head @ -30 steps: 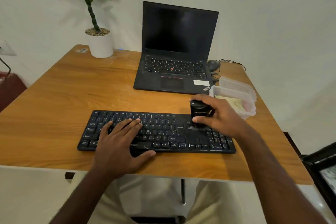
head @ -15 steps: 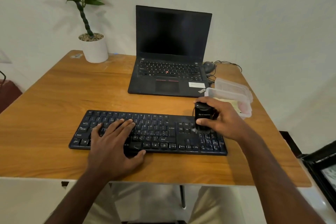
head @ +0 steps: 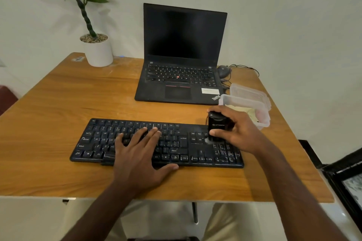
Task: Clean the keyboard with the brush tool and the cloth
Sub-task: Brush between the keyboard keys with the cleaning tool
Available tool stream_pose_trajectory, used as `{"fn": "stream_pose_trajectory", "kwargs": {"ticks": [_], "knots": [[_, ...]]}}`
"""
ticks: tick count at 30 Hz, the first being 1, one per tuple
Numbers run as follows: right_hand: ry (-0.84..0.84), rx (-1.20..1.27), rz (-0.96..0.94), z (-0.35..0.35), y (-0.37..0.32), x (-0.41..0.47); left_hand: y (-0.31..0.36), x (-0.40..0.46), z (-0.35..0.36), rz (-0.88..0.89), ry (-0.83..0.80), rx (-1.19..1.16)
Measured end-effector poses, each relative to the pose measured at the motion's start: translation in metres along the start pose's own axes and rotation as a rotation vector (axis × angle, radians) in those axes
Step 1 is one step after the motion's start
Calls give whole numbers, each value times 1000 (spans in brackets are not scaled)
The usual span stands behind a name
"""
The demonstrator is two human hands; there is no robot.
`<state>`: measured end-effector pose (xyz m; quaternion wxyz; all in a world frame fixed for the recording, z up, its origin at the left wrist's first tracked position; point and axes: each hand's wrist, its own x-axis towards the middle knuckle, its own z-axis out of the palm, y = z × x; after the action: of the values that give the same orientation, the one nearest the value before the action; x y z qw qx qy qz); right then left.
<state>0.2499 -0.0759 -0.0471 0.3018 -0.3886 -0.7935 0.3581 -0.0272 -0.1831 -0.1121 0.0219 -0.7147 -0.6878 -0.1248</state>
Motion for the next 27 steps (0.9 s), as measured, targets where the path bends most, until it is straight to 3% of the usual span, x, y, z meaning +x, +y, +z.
{"fn": "stream_pose_trajectory", "kwargs": {"ticks": [8,13,19,27], "knots": [[219,54,-41,-25,12,-13,5,2,-1,17,34,14],[140,94,-32,1,9,-3,6,3,-1,2,29,14],[73,7,35,-36,24,-22,5,4,-2,2,16,15],[202,-68,42,-63,27,-39,5,4,1,14,4,12]]}}
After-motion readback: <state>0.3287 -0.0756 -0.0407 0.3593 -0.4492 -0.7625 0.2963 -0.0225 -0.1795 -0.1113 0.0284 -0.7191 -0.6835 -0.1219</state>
